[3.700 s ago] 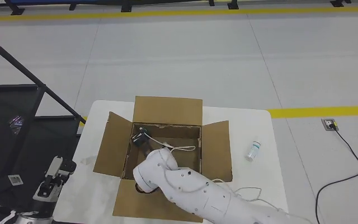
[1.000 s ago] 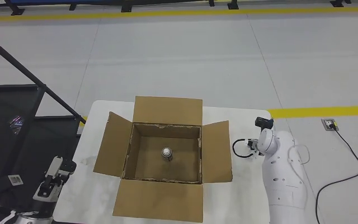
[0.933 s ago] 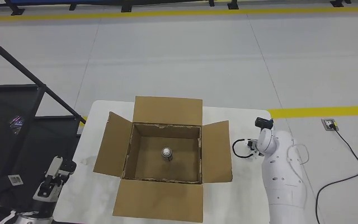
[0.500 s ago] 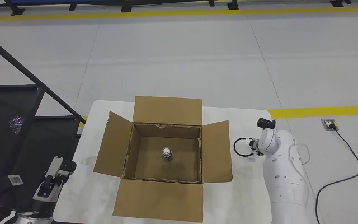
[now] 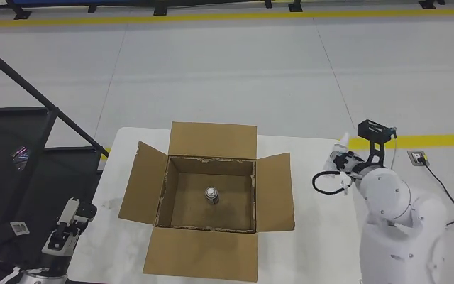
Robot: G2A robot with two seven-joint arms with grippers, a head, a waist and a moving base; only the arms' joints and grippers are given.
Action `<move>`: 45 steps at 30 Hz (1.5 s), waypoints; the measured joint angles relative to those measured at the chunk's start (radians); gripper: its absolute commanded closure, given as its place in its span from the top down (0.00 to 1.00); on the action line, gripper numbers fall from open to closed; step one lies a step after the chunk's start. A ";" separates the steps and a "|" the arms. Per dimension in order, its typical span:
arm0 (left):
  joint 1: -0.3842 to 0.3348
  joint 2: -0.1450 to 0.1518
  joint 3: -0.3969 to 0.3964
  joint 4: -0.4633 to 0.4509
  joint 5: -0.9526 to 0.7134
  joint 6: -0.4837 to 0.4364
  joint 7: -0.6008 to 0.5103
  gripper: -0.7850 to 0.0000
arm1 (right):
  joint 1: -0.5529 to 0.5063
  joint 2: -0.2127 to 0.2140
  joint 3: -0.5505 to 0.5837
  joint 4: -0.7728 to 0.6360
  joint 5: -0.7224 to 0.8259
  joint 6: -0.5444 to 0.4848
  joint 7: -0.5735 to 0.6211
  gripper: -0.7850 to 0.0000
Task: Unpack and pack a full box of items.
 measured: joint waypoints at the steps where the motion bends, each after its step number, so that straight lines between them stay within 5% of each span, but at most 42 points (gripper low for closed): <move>1: 0.000 0.000 0.000 0.000 0.000 0.000 0.000 1.00 | -0.013 -0.001 -0.018 -0.046 0.022 -0.009 0.000 0.00; 5: 0.000 0.000 0.000 0.000 0.000 0.000 0.000 1.00 | -0.051 -0.002 -0.130 -0.184 0.104 -0.066 0.010 0.00; 10: 0.000 0.000 0.000 0.000 0.000 0.000 0.000 1.00 | -0.044 -0.002 -0.296 -0.180 0.121 -0.128 0.042 0.00; 20: 0.000 0.000 0.000 0.000 0.000 0.000 0.000 1.00 | 0.031 -0.018 -0.584 0.144 0.065 -0.113 0.014 0.00; 30: 0.000 0.000 0.000 0.000 0.000 0.000 0.000 1.00 | 0.113 -0.038 -0.648 0.527 0.092 -0.061 -0.080 0.00; 31: 0.000 0.000 0.000 0.000 0.000 0.000 0.000 1.00 | 0.121 -0.039 -0.650 0.552 0.096 -0.058 -0.089 0.06; 33: 0.000 0.000 0.000 0.000 0.000 0.000 0.000 1.00 | 0.139 -0.043 -0.657 0.599 0.104 -0.057 -0.107 0.38; 37: 0.000 0.000 0.000 0.000 0.000 0.000 0.000 1.00 | 0.155 -0.046 -0.659 0.633 0.108 -0.056 -0.125 0.50; 38: 0.000 0.000 0.000 0.000 0.000 0.000 0.000 1.00 | 0.156 -0.045 -0.657 0.634 0.108 -0.054 -0.126 0.67; 40: 0.000 0.000 0.000 0.000 0.000 0.000 0.000 1.00 | 0.156 -0.044 -0.650 0.630 0.112 -0.055 -0.127 0.85; 45: 0.000 0.000 0.000 0.000 0.000 0.000 0.000 1.00 | 0.132 -0.037 -0.621 0.575 0.119 -0.065 -0.127 0.97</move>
